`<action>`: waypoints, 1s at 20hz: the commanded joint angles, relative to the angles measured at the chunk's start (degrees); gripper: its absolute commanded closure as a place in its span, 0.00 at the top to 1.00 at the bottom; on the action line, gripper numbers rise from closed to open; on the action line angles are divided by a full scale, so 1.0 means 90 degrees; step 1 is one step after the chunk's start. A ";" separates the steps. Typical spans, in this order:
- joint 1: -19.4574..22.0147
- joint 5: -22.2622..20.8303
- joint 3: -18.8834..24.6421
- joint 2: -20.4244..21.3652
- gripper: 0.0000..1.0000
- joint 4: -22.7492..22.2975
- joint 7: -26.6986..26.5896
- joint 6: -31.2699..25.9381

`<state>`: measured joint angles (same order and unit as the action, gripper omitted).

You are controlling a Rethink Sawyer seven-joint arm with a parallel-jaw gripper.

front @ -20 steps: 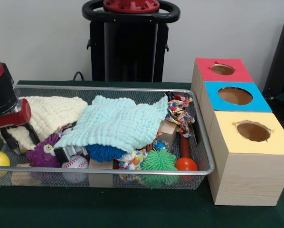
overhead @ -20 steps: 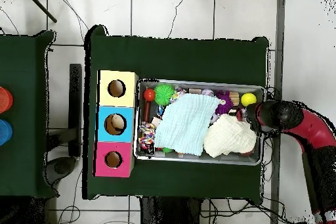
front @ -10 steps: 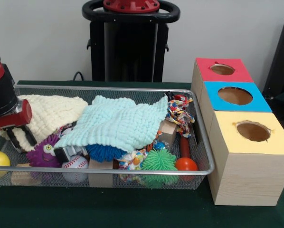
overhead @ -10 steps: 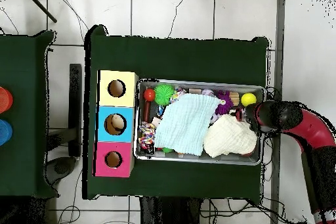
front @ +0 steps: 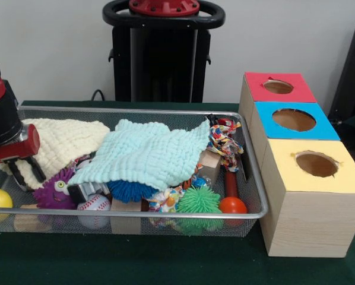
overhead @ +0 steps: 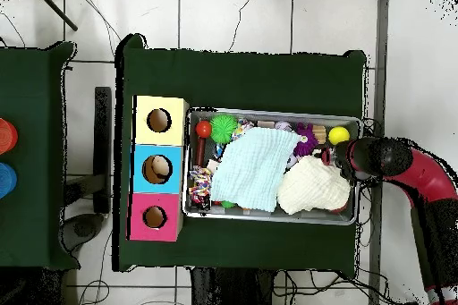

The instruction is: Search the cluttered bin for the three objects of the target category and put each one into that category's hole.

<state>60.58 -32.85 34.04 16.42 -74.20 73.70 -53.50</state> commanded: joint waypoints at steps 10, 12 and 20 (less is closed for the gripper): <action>-0.0265 -0.0448 -0.0332 0.0243 0.00 -0.0526 -0.0674 0.0094; -0.0288 -0.0405 -0.0365 0.0465 0.00 -0.0659 -0.0565 0.0071; -0.0305 -0.0228 -0.0421 0.1166 0.00 -0.1174 -0.0337 0.0015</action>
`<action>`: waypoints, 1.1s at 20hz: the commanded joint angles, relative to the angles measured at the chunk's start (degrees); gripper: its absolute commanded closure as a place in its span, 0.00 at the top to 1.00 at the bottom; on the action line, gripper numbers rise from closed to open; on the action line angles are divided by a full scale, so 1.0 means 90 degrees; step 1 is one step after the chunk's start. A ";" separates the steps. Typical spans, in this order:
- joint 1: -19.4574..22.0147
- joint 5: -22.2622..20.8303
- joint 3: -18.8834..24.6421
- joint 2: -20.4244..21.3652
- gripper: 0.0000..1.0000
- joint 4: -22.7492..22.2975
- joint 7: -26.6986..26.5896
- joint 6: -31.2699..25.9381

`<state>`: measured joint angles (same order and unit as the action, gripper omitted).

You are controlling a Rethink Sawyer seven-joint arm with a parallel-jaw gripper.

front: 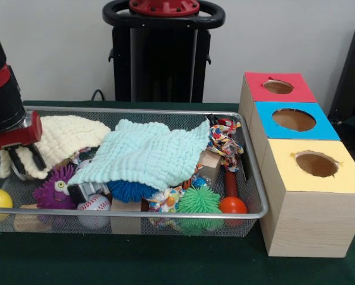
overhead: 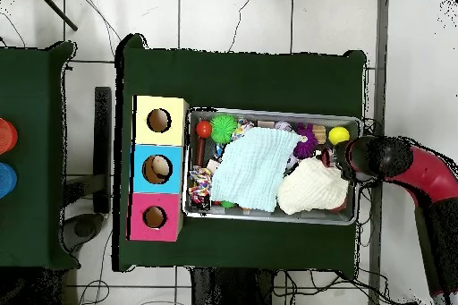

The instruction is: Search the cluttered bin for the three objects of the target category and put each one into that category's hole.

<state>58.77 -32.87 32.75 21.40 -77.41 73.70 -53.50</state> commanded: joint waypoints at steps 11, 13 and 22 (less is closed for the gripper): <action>-0.0219 -0.0091 -0.0275 0.1081 0.00 -0.1215 -0.0010 0.0219; -0.0248 -0.0098 -0.0284 0.1063 0.00 -0.1200 0.0031 0.0254; -0.0308 -0.0126 -0.0409 0.0834 0.00 -0.0933 0.0208 0.0504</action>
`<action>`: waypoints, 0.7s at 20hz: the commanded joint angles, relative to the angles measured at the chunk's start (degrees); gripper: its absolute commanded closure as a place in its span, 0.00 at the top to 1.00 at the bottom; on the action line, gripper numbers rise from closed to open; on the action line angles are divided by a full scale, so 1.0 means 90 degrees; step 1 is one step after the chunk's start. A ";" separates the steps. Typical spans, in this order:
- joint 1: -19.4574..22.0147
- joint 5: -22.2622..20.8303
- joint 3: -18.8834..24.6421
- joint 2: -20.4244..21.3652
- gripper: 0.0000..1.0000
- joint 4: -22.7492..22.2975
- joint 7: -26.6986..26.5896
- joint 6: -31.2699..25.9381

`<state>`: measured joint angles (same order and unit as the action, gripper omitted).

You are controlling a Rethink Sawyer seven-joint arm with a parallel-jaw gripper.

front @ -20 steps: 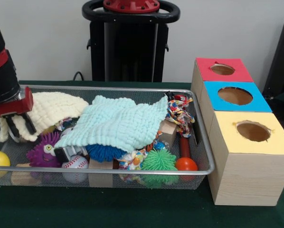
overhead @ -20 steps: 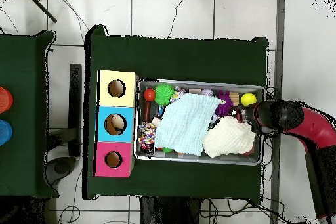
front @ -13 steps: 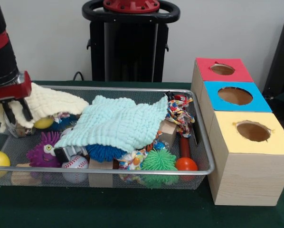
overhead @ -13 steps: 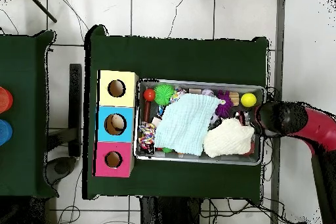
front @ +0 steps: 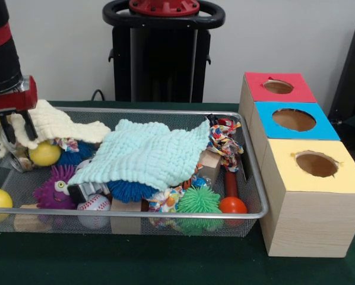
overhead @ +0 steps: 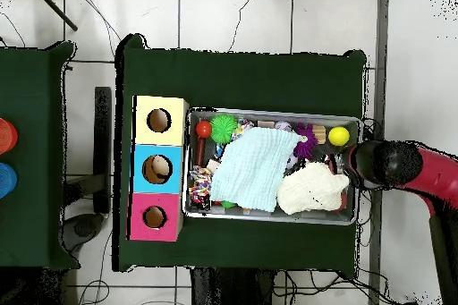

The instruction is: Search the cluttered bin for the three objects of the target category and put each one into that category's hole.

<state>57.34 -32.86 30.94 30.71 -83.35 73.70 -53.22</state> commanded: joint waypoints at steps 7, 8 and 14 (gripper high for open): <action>-0.0160 -0.0039 -0.0254 -0.0025 0.00 -0.0394 0.0302 0.0599; -0.0168 -0.0028 -0.0261 0.0017 0.00 -0.0416 0.0332 0.0618; -0.0266 0.0054 -0.0327 0.0284 0.00 -0.0470 0.0556 0.0667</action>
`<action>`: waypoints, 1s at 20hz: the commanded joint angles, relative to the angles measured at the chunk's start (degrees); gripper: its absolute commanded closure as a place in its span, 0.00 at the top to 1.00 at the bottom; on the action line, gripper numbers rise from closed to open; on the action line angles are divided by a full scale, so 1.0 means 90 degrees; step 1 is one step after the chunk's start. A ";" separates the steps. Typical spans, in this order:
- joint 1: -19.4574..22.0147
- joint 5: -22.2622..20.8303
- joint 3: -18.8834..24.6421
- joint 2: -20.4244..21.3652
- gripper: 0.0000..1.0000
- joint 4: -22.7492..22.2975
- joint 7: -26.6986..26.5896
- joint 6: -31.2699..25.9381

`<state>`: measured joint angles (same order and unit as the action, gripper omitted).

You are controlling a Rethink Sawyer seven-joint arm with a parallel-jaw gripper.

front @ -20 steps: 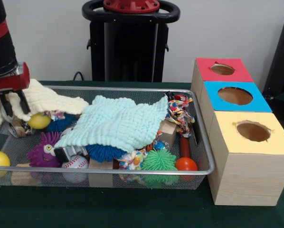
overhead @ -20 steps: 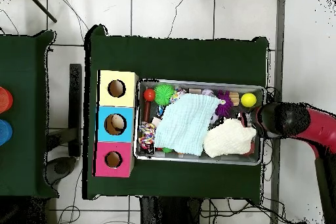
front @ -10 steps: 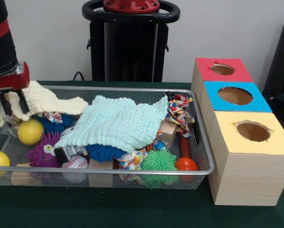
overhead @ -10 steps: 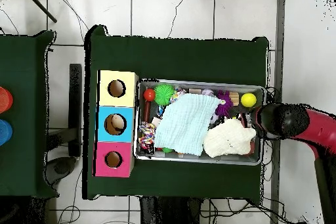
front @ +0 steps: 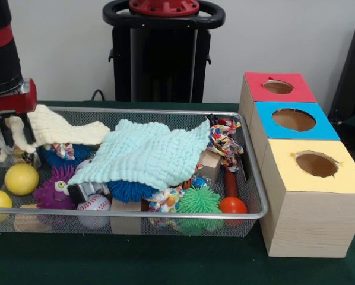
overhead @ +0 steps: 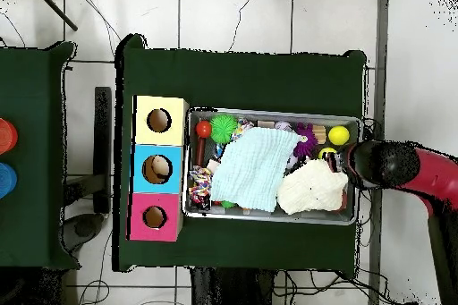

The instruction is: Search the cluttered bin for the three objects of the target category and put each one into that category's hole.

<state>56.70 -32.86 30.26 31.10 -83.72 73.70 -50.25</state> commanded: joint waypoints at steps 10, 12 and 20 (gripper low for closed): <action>-0.0457 0.0132 -0.0442 0.0542 0.00 -0.0556 0.0961 0.0503; -0.0539 0.0125 -0.0516 0.0545 0.00 -0.0541 0.1100 0.0597; -0.0775 0.0277 -0.0779 0.0641 0.00 -0.0582 0.1235 0.0782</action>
<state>51.27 -32.21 26.31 36.13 -84.22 73.72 -46.53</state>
